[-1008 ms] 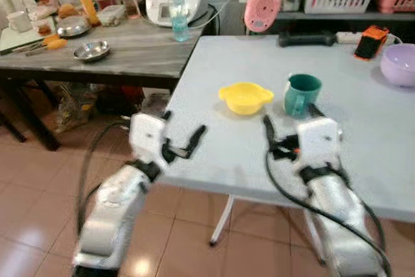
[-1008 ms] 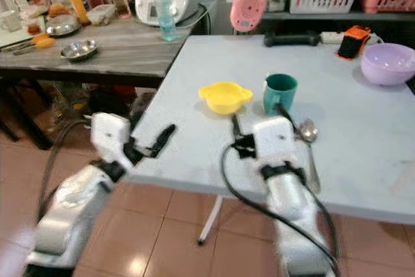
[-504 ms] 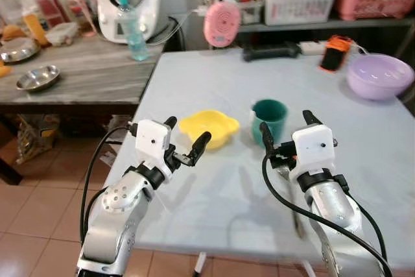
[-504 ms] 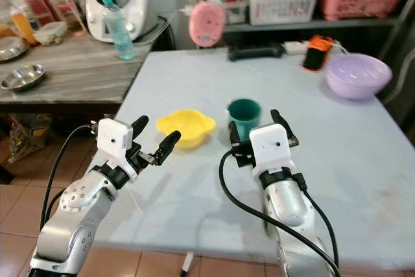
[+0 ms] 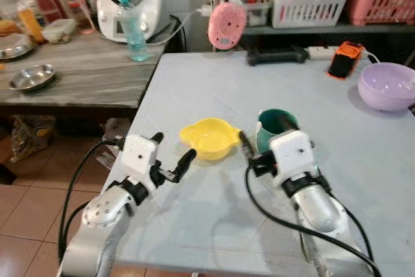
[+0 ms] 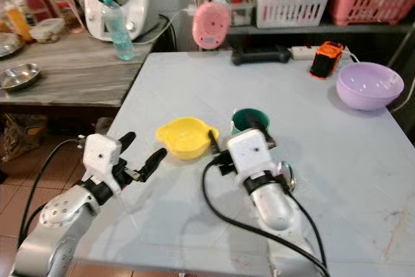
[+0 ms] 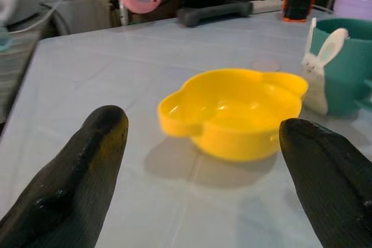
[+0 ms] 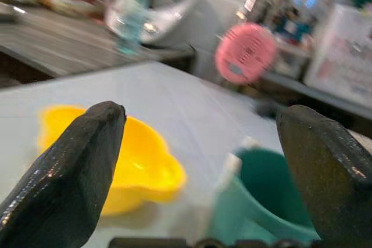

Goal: Setting the table

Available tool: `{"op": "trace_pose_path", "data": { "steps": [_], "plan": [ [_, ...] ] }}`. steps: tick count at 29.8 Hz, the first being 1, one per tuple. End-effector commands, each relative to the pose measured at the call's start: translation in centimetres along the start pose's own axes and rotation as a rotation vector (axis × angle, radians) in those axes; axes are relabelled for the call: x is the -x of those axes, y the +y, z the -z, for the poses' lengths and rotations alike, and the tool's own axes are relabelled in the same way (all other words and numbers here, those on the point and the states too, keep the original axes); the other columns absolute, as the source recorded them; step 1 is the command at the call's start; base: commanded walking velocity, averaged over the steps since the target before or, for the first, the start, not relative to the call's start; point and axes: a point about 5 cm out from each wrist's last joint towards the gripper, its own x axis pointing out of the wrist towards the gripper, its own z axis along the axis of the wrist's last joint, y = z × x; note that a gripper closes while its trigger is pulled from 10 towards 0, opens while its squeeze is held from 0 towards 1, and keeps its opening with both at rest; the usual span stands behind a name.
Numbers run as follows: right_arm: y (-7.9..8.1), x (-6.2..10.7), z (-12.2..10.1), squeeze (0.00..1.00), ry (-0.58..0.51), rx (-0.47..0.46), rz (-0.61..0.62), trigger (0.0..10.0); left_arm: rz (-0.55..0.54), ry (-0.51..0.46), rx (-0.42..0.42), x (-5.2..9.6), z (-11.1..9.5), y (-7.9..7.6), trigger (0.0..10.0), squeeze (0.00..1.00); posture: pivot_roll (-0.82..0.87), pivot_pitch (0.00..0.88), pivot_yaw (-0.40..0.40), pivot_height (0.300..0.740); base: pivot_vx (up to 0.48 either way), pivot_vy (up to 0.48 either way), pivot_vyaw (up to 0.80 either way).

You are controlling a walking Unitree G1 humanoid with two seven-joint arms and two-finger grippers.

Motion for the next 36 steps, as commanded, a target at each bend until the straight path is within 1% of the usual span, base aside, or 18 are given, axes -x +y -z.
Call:
{"op": "trace_pose_path", "data": {
  "steps": [1,3,5,6,9,11,12,14,16,18,21,22,25,26,28,31,33,36],
  "plan": [
    [0.2,0.1,-0.7,0.0,-0.036,0.017,-0.028,10.0,-0.023,0.012,-0.027,0.3,-0.1,0.4,10.0,0.0,-0.06,0.036,0.07,0.74,0.0,0.0,0.0],
    [0.3,0.0,-0.8,0.0,-0.041,0.016,-0.036,10.0,-0.027,0.015,-0.029,0.5,-0.1,0.4,10.0,0.0,-0.06,0.036,0.07,0.74,0.0,0.0,0.0],
    [1.5,-0.3,-1.1,0.0,-0.035,-0.016,-0.126,10.0,-0.003,0.075,-0.056,1.6,0.7,0.9,10.0,0.0,-0.05,0.047,0.067,0.74,0.0,0.0,0.0],
    [1.7,-0.4,-1.2,0.0,-0.03,-0.024,-0.147,10.0,0.018,0.086,-0.058,1.8,0.9,0.9,10.0,0.0,-0.05,0.054,0.065,0.74,0.0,0.0,0.0],
    [2.2,-0.8,-1.1,0.0,0.0,-0.066,-0.196,10.0,0.076,0.092,-0.052,2.1,0.7,0.8,10.0,0.0,-0.05,0.061,0.064,0.74,0.0,0.0,0.0],
    [2.4,-1.1,-1.0,0.0,0.01,-0.077,-0.224,10.0,0.102,0.104,-0.053,2.2,0.7,0.8,10.0,0.0,-0.04,0.069,0.064,0.74,0.0,0.0,0.0],
    [2.8,-1.8,-0.5,0.0,0.067,-0.103,-0.281,10.0,0.136,0.124,-0.057,2.4,0.8,0.7,10.0,0.0,-0.04,0.077,0.063,0.74,0.0,0.0,0.0],
    [3.0,-2.5,-0.5,0.0,0.072,-0.085,-0.307,10.0,0.176,0.148,-0.062,2.7,1.0,0.7,10.0,0.0,-0.04,0.08,0.061,0.74,0.0,0.0,0.0],
    [3.4,-3.5,-0.4,0.0,0.098,-0.074,-0.37,10.0,0.223,0.175,-0.078,3.0,1.2,0.6,10.0,0.0,-0.04,0.08,0.057,0.74,0.0,0.0,0.0],
    [3.2,-4.1,0.0,0.0,0.123,-0.038,-0.372,10.0,0.238,0.184,-0.077,3.0,1.3,0.6,10.0,0.0,-0.04,0.078,0.053,0.74,0.0,0.0,0.0],
    [3.1,-5.0,0.3,0.0,0.166,-0.06,-0.391,10.0,0.253,0.194,-0.08,3.1,1.3,0.7,10.0,0.0,-0.03,0.079,0.049,0.74,0.0,0.0,0.0],
    [3.1,-5.6,0.3,0.0,0.18,-0.07,-0.395,10.0,0.251,0.194,-0.082,3.1,1.3,0.7,10.0,0.0,-0.03,0.081,0.048,0.74,0.0,0.0,0.0],
    [3.4,-5.9,0.6,0.0,0.207,-0.065,-0.42,10.0,0.252,0.198,-0.086,3.2,1.4,0.7,10.0,0.0,-0.03,0.074,0.046,0.74,0.0,0.0,0.0],
    [3.7,-6.4,0.8,0.0,0.224,-0.035,-0.442,10.0,0.257,0.202,-0.086,3.3,1.5,0.7,10.0,0.0,-0.02,0.072,0.045,0.74,0.0,0.0,0.0],
    [4.1,-6.8,1.0,0.0,0.252,-0.045,-0.464,10.0,0.261,0.202,-0.085,3.4,1.5,0.7,10.0,0.0,-0.02,0.07,0.044,0.74,0.0,0.0,0.0],
    [4.6,-7.4,1.3,0.0,0.297,-0.034,-0.497,10.0,0.274,0.205,-0.082,3.4,1.4,0.6,10.0,0.0,-0.01,0.067,0.044,0.74,0.0,0.0,0.0],
    [4.9,-7.5,1.0,0.0,0.288,-0.049,-0.53,10.0,0.275,0.205,-0.081,3.4,1.4,0.6,10.0,0.0,-0.01,0.071,0.045,0.74,0.0,0.0,0.0],
    [5.0,-7.6,0.8,0.0,0.295,-0.032,-0.564,10.0,0.28,0.208,-0.084,3.3,1.4,0.6,10.0,0.0,-0.01,0.067,0.042,0.74,0.0,0.0,0.0]
  ]
}}
